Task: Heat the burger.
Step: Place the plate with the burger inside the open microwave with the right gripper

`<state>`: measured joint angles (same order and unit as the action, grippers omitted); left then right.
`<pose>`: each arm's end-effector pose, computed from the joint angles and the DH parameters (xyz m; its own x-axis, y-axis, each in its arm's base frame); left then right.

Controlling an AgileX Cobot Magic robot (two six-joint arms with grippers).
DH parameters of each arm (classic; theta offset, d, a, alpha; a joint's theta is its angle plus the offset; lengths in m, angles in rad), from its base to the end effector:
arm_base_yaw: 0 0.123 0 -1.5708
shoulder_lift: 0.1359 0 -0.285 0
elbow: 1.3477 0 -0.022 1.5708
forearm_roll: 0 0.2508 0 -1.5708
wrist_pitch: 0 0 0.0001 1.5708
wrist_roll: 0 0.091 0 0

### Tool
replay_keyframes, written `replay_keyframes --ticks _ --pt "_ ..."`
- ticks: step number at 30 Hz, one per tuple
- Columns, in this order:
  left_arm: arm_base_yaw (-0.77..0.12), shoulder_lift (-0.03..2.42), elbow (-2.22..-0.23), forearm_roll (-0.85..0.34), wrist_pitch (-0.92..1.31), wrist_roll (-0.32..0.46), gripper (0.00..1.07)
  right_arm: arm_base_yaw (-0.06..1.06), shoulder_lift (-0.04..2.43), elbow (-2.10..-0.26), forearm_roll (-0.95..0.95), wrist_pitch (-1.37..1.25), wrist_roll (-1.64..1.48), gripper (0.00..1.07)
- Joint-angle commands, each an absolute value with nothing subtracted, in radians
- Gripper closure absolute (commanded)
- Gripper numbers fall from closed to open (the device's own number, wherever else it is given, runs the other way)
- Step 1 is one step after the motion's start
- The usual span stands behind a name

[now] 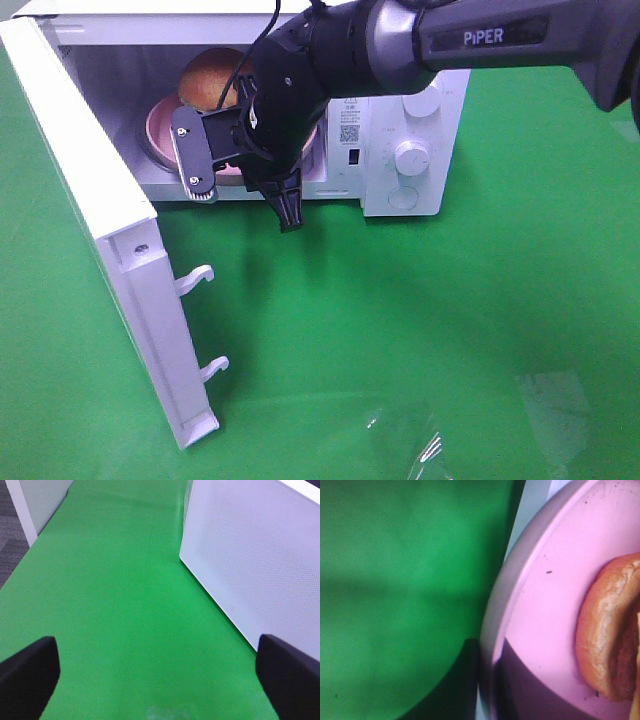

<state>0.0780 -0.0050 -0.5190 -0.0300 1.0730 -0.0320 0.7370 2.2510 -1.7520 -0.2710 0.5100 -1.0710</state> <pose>-0.0082 -0.0030 0.2815 -0.4410 -0.0809 -0.8938 -0.0749 0.9958 -0.0532 0.3796 0.3284 0.1669 0.4350 -0.8984 -0.0603 -0.7200 -0.3068 -0.6224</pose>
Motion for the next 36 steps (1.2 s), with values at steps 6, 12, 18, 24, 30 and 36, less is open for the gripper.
replay_keyframes --ticks 6,12,18,24,30,36 --pt "0.080 -0.020 -0.516 -0.036 1.067 -0.033 0.08 0.736 2.278 -1.813 -0.293 0.460 -1.072 1.07" --pt "0.080 -0.020 -0.516 -0.035 1.067 -0.033 0.08 0.736 2.303 -1.835 -0.293 0.455 -1.072 1.07" --pt "0.080 -0.020 -0.516 -0.034 1.067 -0.033 0.08 0.724 2.314 -1.835 -0.286 0.445 -1.072 1.07" --pt "0.080 -0.020 -0.516 -0.034 1.067 -0.033 0.08 0.723 2.314 -1.835 -0.300 0.423 -1.072 1.05" --pt "0.080 -0.020 -0.516 -0.034 1.067 -0.033 0.08 0.723 2.317 -1.835 -0.301 0.399 -1.072 1.00" --pt "0.080 -0.020 -0.516 -0.034 1.067 -0.033 0.08 0.723 2.317 -1.835 -0.308 0.392 -1.070 0.89"
